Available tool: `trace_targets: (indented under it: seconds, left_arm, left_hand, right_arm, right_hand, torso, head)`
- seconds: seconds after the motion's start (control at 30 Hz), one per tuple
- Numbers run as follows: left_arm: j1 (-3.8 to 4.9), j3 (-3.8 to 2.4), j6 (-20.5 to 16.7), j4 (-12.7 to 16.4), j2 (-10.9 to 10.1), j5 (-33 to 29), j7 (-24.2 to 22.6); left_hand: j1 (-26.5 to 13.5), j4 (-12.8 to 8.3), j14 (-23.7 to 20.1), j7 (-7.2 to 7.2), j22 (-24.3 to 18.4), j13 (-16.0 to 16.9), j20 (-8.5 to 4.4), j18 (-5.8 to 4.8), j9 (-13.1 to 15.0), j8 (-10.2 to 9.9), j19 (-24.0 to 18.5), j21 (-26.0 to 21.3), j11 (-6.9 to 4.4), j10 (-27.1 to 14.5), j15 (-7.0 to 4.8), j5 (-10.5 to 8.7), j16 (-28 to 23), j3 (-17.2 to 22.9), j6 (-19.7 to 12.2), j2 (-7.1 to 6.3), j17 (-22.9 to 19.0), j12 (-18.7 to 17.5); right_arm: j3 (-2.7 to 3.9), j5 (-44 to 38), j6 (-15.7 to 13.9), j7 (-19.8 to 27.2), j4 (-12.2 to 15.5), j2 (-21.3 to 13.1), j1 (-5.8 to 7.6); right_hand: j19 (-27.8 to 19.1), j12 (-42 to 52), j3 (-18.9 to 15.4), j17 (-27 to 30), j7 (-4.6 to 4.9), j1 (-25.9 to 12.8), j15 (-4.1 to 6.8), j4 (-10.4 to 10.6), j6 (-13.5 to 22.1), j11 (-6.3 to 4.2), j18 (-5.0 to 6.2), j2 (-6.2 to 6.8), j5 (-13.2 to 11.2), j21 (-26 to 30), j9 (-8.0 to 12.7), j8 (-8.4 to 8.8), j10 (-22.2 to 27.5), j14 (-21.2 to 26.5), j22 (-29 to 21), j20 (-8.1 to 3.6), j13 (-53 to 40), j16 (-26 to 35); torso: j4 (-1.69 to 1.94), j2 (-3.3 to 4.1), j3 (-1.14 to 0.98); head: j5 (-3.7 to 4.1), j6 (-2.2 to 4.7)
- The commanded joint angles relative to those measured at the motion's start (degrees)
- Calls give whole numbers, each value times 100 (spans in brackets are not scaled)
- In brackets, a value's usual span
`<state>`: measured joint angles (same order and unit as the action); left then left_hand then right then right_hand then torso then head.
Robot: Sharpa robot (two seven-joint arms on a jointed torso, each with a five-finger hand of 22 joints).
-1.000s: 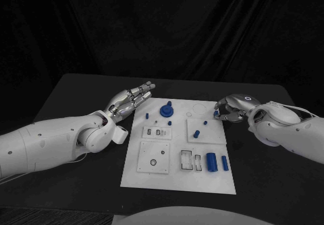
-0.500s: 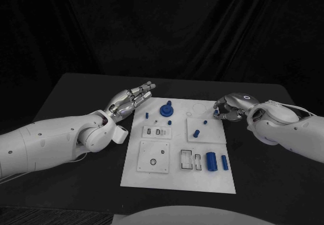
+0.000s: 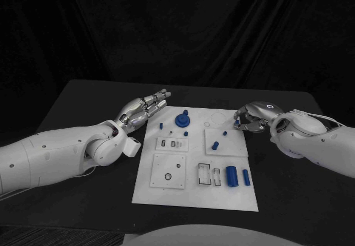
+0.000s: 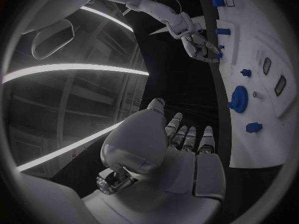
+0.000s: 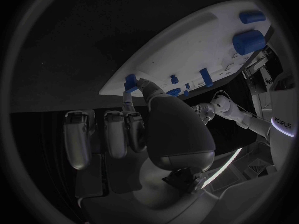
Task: Assemble the parts on the task board
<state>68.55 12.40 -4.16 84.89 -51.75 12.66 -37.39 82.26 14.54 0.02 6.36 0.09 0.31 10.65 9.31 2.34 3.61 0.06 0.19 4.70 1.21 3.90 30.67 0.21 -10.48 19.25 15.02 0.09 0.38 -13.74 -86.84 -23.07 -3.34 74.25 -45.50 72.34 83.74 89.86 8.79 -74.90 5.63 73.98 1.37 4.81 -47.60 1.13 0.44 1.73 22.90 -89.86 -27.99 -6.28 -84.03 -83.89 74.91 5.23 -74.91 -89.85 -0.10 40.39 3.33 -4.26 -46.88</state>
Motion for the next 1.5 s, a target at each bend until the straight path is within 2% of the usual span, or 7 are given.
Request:
trace_targets:
  seconds: [0.03, 0.23, 0.27, 0.43, 0.53, 0.97, 1.5]
  left_arm:
    - [-9, -5, 86, 10, 13, 5, -48]
    - [-12, -5, 91, 14, 10, 5, -47]
    - [-12, -5, 91, 15, 9, 5, -47]
    - [-13, -5, 90, 23, 0, 5, -44]
    - [-13, -5, 87, 26, -3, 5, -46]
    - [-14, -5, 91, 32, -2, 5, -40]
    - [-15, -5, 104, 23, 5, 5, -31]
  left_hand:
    - [63, -5, -2, 38, -9, 8, 34, 98, 7, 20, -6, -19, 51, 8, 52, 36, -21, 41, -1, -2, -9, 0]
    - [63, -5, -2, 38, -9, 8, 34, 98, 7, 20, -6, -19, 51, 8, 52, 36, -21, 41, -1, -2, -9, 0]
    - [63, -5, -2, 38, -9, 8, 34, 98, 7, 20, -6, -19, 51, 8, 52, 36, -21, 41, -1, -2, -9, 0]
    - [63, -14, -2, 42, -9, 7, 42, 98, 5, 18, -6, -19, 57, 4, 60, 36, -21, 49, -14, -4, -9, -1]
    - [64, -16, -2, 43, -9, 7, 44, 98, 3, 16, -6, -19, 58, 5, 62, 36, -21, 51, -26, -4, -9, -1]
    - [62, -26, -2, 47, -9, 8, 54, 98, -2, 5, -6, -19, 65, 10, 70, 36, -21, 61, -63, -5, -9, 0]
    - [62, -30, -2, 49, -9, 9, 57, 98, -2, 4, -6, -19, 67, 12, 72, 37, -21, 64, -65, -5, -9, 1]
  right_arm:
    - [4, -8, -2, -33, -10, 3, -19]
    - [4, -8, 38, -83, -15, 6, -24]
    - [4, -8, 44, -91, -16, 6, -24]
    - [4, -8, 34, -137, -22, 8, -26]
    - [4, -8, 21, -154, -25, 11, -26]
    - [4, -8, 17, -229, -41, 25, -27]
    - [4, -8, 60, -284, -45, 19, -28]
  right_hand:
    - [626, 14, 35, -1510, 3, 7, -4, 4, -20, 19, -44, 30, -75, -14, -12, 2, -597, -611, 1509, -11, -1509, -15]
    - [626, 14, 39, -1510, 15, -16, -10, 9, 38, 27, -44, 48, -191, -14, -13, 52, -597, -611, 1509, -6, -1509, -15]
    - [626, 14, 32, -1510, 32, -39, -21, 12, 103, 42, -44, 71, -339, -14, -13, 103, -597, -611, 1509, 3, -1509, -15]
    - [626, 14, 23, -1510, 48, -58, -31, 16, 133, 54, -44, 83, -465, -14, -22, 132, -597, -611, 1509, 11, -1509, -15]
    - [626, 14, 1, -1510, 56, -89, -40, 31, 135, 63, -44, 83, -667, -14, -47, 147, -597, -611, 1509, 22, -1509, -15]
    - [626, 14, 1, -1510, 66, -117, -46, 60, 41, 71, -44, 41, -717, -14, -84, 109, -597, -611, 1509, 29, -1509, -15]
    - [626, 14, -31, -1510, 16, -152, -24, 76, -481, 38, -44, 13, -704, -14, -346, -158, -597, -611, 1509, 18, -1509, -15]
  torso:
    - [-10, 2, 3]
    - [0, 2, -1]
    - [5, 1, -1]
    - [4, 0, 0]
    - [1, -1, 1]
    - [12, 0, -1]
    - [5, 1, -2]
  head:
    - [1, 4]
    - [9, -7]
    - [10, -11]
    - [11, -25]
    - [6, -21]
    - [12, -8]
    - [-1, -46]
